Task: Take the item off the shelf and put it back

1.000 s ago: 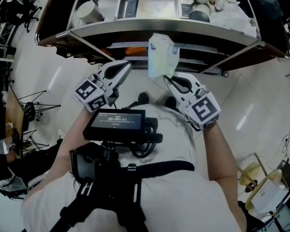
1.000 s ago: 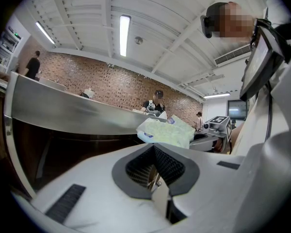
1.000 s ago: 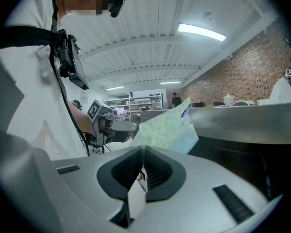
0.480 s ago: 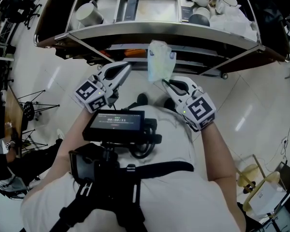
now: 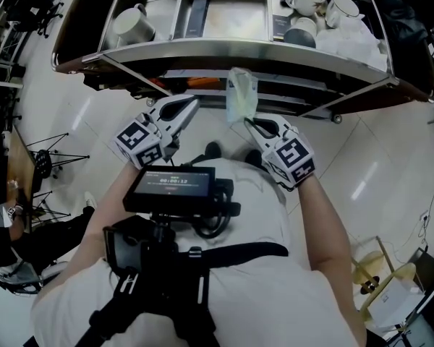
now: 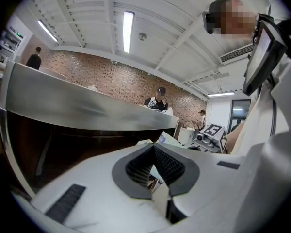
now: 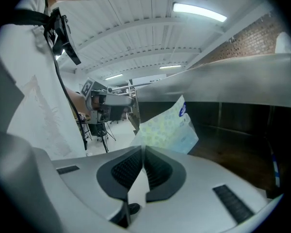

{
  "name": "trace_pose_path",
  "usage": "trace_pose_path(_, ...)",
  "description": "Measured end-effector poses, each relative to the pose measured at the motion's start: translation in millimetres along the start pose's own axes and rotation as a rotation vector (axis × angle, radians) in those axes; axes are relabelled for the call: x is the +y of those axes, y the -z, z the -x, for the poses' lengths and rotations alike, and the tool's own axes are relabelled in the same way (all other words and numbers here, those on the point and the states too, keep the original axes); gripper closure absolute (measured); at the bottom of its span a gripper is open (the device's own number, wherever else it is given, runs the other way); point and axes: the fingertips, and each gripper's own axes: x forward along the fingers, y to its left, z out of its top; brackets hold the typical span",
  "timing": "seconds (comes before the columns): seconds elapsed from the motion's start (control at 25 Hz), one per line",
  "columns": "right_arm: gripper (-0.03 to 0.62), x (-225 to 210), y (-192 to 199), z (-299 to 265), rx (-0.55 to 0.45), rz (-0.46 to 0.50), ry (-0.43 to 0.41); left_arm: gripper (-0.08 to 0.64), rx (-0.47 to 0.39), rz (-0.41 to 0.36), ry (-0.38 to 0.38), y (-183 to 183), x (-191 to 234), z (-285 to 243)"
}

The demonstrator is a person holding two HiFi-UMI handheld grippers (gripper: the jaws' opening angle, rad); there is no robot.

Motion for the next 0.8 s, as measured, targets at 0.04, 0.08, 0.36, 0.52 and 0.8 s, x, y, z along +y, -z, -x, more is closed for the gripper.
trace_pose_path(0.04,0.581,-4.1,3.0,-3.0,0.007,-0.006,0.003,0.548,0.003,0.006,-0.005,0.7,1.2,-1.1)
trace_pose_path(0.08,0.581,-8.9,6.0,-6.5,0.012,-0.012,0.008,0.548,0.004,0.014,-0.010,1.1,2.2,-2.1)
trace_pose_path(0.36,0.581,-53.5,34.9,-40.7,0.036,-0.096,0.071,0.548,0.021,0.008,-0.027,11.4,9.0,-8.3)
trace_pose_path(0.52,0.581,-77.6,42.2,-64.7,0.033,-0.143,0.104,0.548,0.027,0.019,-0.054,16.3,15.8,-9.0)
trace_pose_path(0.8,0.580,-128.7,45.7,-101.7,0.066,-0.138,0.193,0.548,0.047,0.035,-0.103,29.2,29.6,-6.1)
